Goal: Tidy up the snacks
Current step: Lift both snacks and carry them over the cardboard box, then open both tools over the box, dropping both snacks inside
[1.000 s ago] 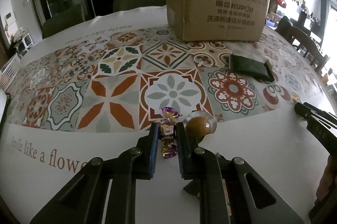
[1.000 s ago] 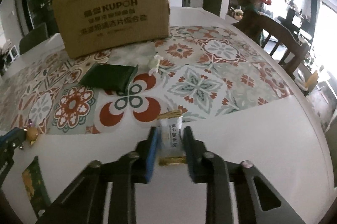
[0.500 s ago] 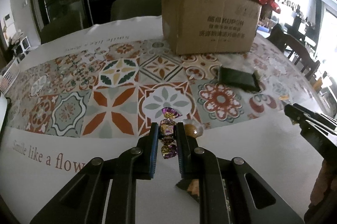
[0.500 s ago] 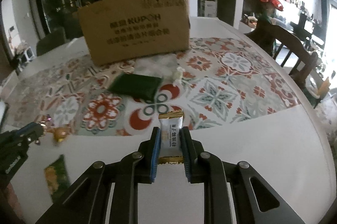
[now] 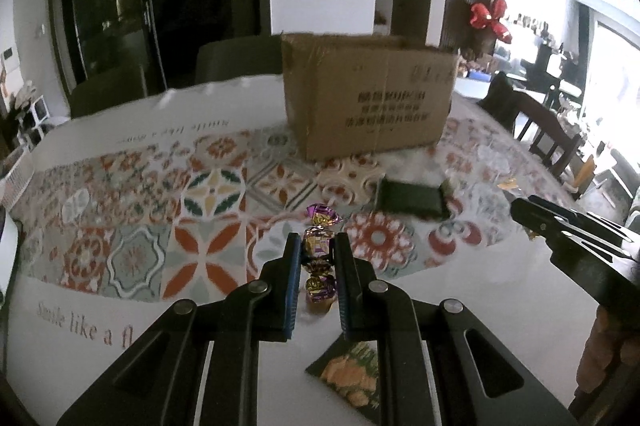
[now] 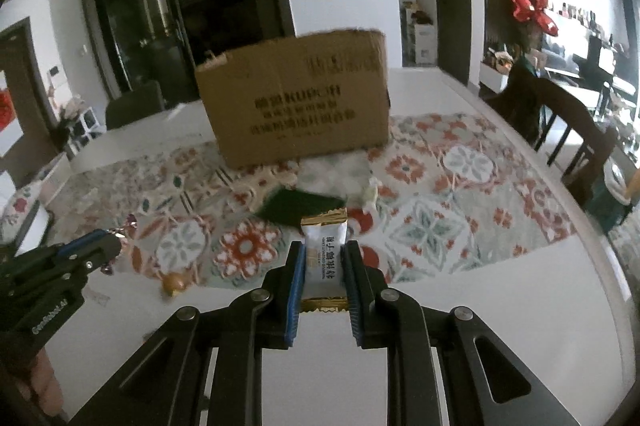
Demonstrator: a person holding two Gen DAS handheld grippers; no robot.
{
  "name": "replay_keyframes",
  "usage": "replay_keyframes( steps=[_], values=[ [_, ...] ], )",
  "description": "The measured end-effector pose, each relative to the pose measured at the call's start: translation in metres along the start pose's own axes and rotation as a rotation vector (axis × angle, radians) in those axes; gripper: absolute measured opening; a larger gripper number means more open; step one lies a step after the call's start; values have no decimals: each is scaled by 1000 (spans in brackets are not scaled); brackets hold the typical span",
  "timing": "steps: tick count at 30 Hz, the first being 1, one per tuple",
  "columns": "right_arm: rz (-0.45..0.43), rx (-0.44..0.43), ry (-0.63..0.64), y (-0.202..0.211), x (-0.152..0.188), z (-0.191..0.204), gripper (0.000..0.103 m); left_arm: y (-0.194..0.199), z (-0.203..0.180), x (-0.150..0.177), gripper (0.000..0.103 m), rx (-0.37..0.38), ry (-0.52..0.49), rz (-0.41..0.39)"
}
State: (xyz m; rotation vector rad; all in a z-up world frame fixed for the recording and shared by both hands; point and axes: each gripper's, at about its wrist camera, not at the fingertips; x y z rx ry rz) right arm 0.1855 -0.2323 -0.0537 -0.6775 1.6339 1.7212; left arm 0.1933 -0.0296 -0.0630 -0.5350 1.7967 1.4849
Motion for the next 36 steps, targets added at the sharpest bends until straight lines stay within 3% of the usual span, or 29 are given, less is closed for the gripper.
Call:
replay_keyframes(
  steps=[9,17,36],
  values=[
    [-106,-33,0,16,-40,-3,21,13,-10,-38,17,27,-41,-109],
    [-145,-82,-10,14,-70,-3,21,6,-15,-72,17,80,-37,-160],
    [-219,-147,10,-22,-163,7,21,-22,-21,-158,17,63,-109,-258]
  ],
)
Point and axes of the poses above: each gripper's, at about its wrist camera, not at the fingertips, and y roughly against the way its jaws point, z to its left, x to its underside, and after that the axes turned 4 degrees about x, right-handed
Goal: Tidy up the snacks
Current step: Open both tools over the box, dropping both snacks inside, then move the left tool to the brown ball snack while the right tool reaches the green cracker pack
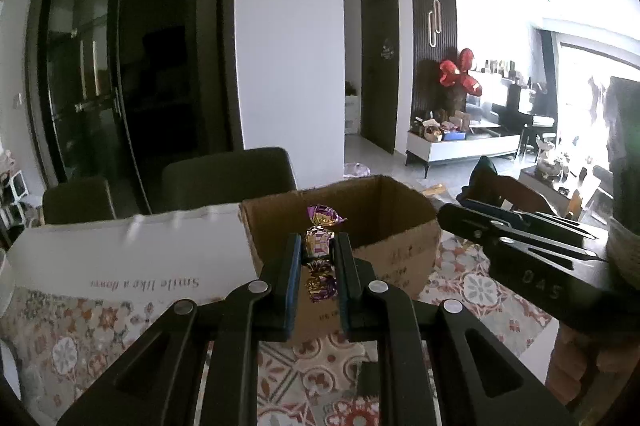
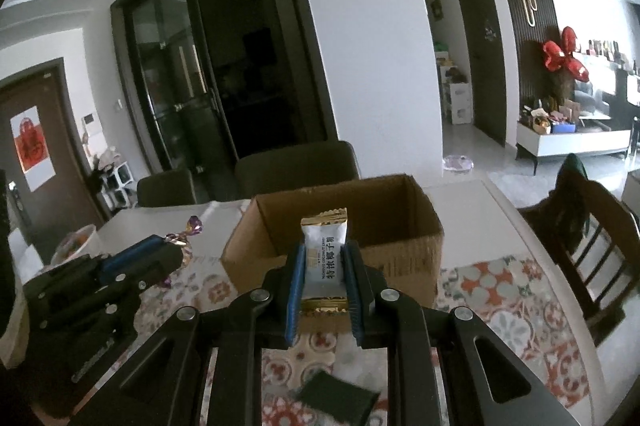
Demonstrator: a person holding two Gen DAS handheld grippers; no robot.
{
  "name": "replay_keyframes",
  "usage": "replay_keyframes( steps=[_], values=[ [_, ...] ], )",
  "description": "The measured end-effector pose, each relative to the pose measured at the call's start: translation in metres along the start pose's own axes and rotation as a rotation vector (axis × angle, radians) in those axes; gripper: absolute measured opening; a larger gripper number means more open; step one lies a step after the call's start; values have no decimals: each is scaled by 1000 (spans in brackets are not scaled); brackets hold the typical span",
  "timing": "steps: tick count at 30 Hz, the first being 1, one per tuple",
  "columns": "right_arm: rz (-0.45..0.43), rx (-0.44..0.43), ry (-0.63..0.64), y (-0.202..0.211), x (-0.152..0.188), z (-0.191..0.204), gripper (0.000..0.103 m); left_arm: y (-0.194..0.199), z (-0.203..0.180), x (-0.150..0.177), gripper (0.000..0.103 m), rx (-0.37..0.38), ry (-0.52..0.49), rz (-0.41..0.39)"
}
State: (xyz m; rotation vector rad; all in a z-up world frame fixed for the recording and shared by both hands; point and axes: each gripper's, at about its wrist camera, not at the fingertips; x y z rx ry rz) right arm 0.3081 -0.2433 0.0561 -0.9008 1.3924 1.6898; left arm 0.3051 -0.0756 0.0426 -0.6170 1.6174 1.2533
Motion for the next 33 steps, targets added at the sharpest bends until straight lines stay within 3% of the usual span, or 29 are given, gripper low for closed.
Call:
replay_keyframes(
  steps=[17,25,28,29,31,33],
  values=[
    [94,38,15,-82,-46,-9,21,-74,17,-45,17,5,-7,69],
    [172,45,-13,-114,-54,-21,21,-116,23,-52,18,61,17,192],
    [185,58,-18,-118,-53,-24,23,-122,25,-51,36,63,34,211],
    [190,61,-20,-119,-53,-25,28,-121,26,-50,41,61,34,210],
    [196,66,-23,-119,-53,-26,42,-120,28,-49,43,51,33,212],
    [185,81,-12,-116,-52,-25,43,-115,28,-47,43,39,32,215]
  ],
)
Point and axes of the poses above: each gripper's, at about its wrist camera, not at the fingertips, and y roughly against the way its jaws point, z to its left, x to its underside, and after that the axes turned 4 degrees about x, right-handed
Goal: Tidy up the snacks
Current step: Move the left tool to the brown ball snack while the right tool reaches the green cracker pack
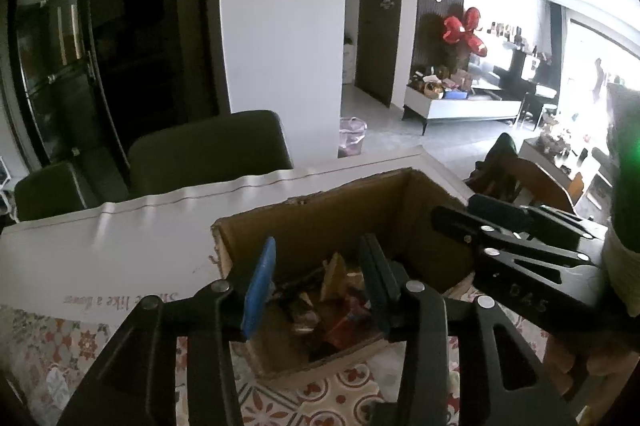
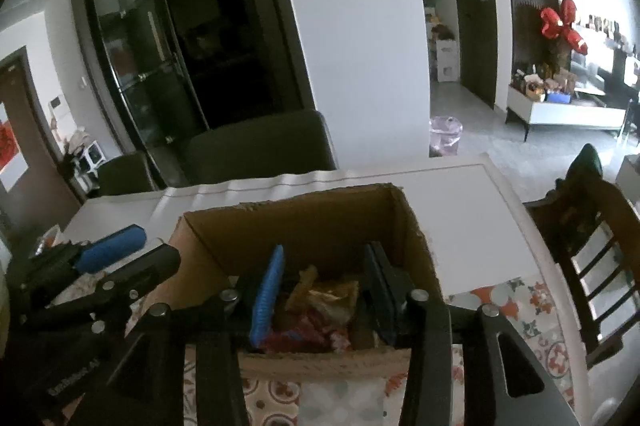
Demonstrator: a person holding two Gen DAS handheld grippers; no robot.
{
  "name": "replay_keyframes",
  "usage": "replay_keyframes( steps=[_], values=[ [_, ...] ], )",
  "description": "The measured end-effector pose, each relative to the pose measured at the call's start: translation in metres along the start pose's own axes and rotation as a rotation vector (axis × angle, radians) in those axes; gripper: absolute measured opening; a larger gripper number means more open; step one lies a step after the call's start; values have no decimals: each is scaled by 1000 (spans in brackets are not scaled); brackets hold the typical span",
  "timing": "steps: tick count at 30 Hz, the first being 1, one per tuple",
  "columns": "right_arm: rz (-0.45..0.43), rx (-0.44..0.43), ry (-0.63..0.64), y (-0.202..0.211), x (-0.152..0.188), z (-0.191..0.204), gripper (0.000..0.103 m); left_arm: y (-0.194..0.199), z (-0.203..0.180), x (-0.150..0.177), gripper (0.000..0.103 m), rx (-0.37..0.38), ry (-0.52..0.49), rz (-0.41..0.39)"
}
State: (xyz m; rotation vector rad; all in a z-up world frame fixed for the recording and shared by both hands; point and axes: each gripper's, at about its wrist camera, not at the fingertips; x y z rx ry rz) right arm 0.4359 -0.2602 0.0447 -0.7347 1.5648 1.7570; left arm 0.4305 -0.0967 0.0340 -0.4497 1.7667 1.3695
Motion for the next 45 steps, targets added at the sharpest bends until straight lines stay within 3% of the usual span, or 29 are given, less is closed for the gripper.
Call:
replay_keyframes(
  steps=[3,22,25,36,45],
  values=[
    [-20,7,11,12,6,1,43,12,-1,5,50,-17,-6,-14],
    [-120,-18,58,91,69,20,43,108,-14,81,50,-102,-67,-117],
    [-121,-23,52,100,83,22,49,115,-16,98,50,-114,-79,-113],
    [-60,-14,41,112,145,25,49,128,-21,165,50,-121,-94,-54],
    [29,-14,59,111,190,28,49,127,-21,211,50,-111,-60,40]
  ],
)
Point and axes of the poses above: each gripper's, at about its wrist camera, not at the fingertips, and y roughly against the way its jaws point, z to its left, x to its underside, and after that the axes turned 4 degrees about x, right-handed
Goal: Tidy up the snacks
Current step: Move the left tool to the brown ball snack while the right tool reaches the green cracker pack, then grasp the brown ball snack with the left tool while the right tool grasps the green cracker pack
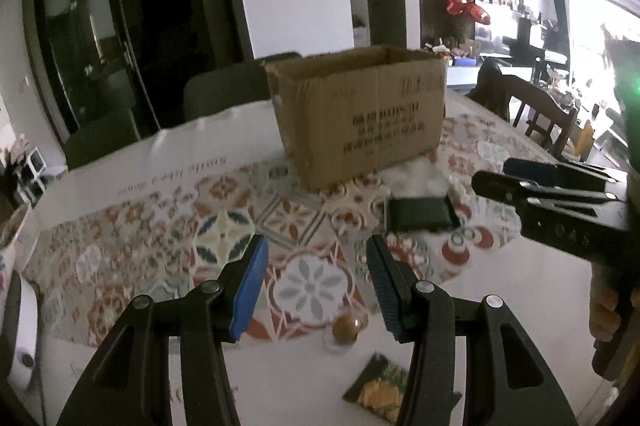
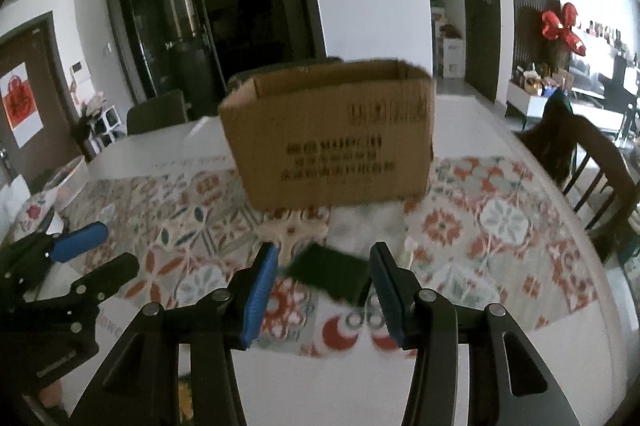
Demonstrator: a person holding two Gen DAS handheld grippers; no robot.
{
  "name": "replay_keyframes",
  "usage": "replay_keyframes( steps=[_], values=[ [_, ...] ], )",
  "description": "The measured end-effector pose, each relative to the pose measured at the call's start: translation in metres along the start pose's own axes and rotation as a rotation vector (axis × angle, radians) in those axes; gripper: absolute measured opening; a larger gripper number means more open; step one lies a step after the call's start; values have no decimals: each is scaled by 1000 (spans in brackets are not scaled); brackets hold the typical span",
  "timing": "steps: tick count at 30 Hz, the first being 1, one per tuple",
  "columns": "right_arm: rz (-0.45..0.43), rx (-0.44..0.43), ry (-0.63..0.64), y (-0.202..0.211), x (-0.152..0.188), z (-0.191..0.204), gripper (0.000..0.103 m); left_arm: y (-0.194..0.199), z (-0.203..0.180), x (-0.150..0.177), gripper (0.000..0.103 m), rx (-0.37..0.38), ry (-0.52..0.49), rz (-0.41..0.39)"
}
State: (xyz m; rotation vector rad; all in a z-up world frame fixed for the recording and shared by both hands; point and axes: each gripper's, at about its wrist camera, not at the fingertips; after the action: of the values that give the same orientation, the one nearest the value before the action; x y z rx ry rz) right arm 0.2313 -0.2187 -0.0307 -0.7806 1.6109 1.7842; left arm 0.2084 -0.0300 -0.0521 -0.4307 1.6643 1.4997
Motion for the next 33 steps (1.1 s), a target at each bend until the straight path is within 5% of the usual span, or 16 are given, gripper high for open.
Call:
replay_keyframes(
  steps=[7,22,25,28,33],
  values=[
    [82,-30,31,6,36,16,49,2,-2,25,50,34,-30,39],
    [176,-92,147,27,104,80,49,0,6,64,50,141,-269,12],
    [203,-109,154,23,112,90,49,-3,11,67,50,171,-277,4],
    [221,-130,182,19,122,101,62,-10,17,70,50,201,-271,0],
    [247,-125,252,11,133,114,62,-30,21,76,52,268,-237,52]
  ],
)
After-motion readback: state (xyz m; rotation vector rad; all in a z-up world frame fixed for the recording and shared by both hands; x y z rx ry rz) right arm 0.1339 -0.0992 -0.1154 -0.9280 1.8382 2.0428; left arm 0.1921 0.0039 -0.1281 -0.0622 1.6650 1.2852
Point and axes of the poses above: each gripper's, at about its wrist camera, not at the fingertips, and y roughly against the way its jaws point, z to its left, x to its underside, and after that the axes turned 4 degrees about x, right-handed
